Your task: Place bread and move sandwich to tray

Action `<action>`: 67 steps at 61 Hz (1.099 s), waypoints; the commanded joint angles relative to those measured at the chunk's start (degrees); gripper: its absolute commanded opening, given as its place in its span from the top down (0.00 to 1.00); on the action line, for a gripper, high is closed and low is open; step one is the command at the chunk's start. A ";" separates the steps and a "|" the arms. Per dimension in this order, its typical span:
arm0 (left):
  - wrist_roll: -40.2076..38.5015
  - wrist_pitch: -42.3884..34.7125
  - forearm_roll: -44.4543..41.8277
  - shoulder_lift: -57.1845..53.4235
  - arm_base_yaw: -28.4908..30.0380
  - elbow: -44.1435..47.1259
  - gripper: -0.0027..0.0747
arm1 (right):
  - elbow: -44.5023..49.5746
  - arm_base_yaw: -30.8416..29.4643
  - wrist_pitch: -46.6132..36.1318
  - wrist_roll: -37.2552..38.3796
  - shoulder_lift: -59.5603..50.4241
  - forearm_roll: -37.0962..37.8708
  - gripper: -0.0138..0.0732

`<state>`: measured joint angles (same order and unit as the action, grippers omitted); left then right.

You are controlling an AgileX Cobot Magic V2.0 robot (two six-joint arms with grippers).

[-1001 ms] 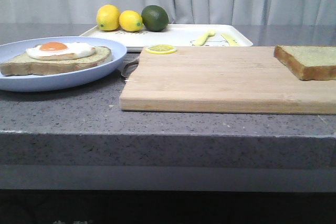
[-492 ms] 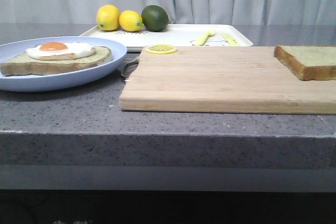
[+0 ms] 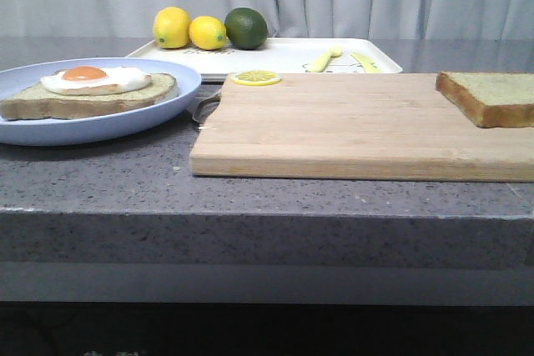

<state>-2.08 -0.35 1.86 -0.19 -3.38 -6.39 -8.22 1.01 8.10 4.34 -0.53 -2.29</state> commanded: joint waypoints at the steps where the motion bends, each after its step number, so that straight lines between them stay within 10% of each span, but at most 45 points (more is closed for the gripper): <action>1: -0.57 -1.57 0.09 -0.34 -0.45 -7.40 0.99 | -6.81 -0.34 -0.60 -0.07 -0.59 0.30 0.92; 27: -0.47 25.60 -3.67 18.30 -0.45 -34.88 0.99 | -32.40 -0.34 19.06 -0.07 18.85 0.30 0.92; 67: -0.47 24.91 -3.46 31.87 -0.45 -35.42 0.98 | -33.79 -0.34 20.54 -0.16 37.00 0.90 0.90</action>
<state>-2.08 29.29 -1.59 30.41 -3.38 -40.17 -39.95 1.01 32.36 4.34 35.21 -2.19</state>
